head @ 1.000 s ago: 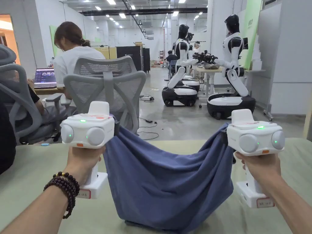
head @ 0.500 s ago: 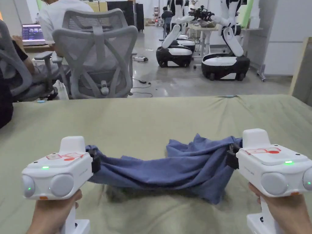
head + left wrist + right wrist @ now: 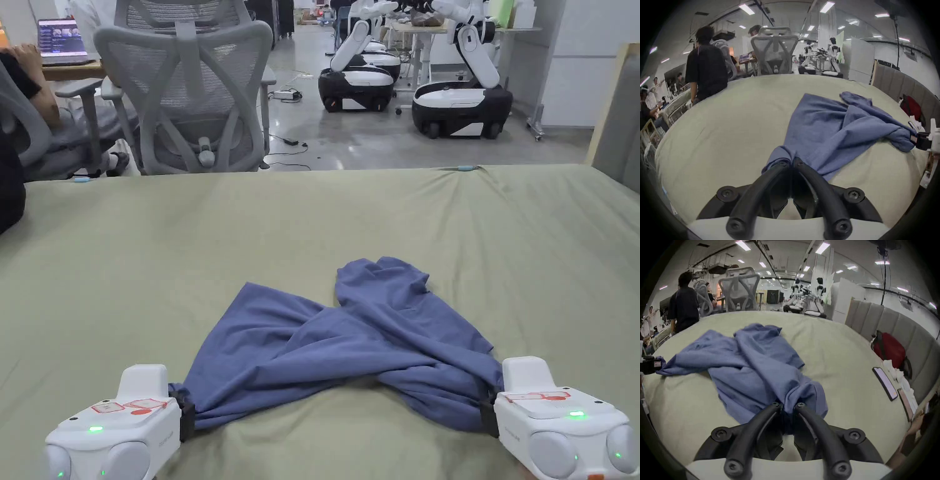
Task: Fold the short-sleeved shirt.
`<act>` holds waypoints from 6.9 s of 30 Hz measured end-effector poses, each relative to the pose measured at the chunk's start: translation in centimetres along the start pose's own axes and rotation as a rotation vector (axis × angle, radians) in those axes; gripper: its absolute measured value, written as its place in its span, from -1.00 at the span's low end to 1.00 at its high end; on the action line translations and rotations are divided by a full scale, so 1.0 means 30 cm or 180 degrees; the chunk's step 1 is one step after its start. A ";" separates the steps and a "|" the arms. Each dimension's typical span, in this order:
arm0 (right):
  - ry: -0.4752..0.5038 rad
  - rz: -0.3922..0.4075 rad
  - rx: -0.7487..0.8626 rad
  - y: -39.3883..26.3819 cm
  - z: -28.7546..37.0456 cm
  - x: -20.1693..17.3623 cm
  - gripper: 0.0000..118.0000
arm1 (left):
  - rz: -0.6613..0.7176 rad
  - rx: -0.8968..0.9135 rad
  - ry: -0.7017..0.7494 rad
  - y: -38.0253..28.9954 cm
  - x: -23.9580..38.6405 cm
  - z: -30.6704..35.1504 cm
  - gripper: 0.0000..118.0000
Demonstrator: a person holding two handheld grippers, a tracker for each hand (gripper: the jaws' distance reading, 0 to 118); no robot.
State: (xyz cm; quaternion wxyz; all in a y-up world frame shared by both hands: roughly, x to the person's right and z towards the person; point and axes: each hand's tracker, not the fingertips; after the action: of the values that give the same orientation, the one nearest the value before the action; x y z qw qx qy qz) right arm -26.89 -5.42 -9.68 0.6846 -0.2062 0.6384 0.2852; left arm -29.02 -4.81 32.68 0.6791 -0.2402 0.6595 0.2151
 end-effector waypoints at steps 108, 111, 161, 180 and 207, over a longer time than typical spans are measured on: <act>-0.0519 0.0051 0.1794 1.548 0.180 0.302 -0.94 | -0.0306 0.1617 0.0286 1.424 0.070 0.095 -0.94; -0.0522 -0.0013 0.1946 1.616 0.203 0.295 -0.94 | -0.0027 0.1601 0.0232 1.539 0.047 0.094 -0.94; -0.0126 0.0140 0.1400 0.447 0.313 0.162 -0.94 | 0.0285 0.1209 -0.0150 0.383 -0.088 0.233 -0.94; 0.0025 0.0167 -0.0380 -0.085 0.142 0.124 -0.91 | 0.0265 -0.0009 0.0112 -0.010 -0.091 0.109 -0.92; -0.0303 -0.0044 0.0210 -0.074 0.313 0.038 -1.00 | 0.0265 0.0302 0.0169 -0.030 -0.073 0.262 -1.00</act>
State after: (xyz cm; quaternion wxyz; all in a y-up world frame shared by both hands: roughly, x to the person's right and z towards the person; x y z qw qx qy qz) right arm -18.30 -0.87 -10.05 0.7226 -0.1741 0.6127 0.2688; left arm -22.32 -0.69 35.02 0.6624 -0.1857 0.6962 0.2052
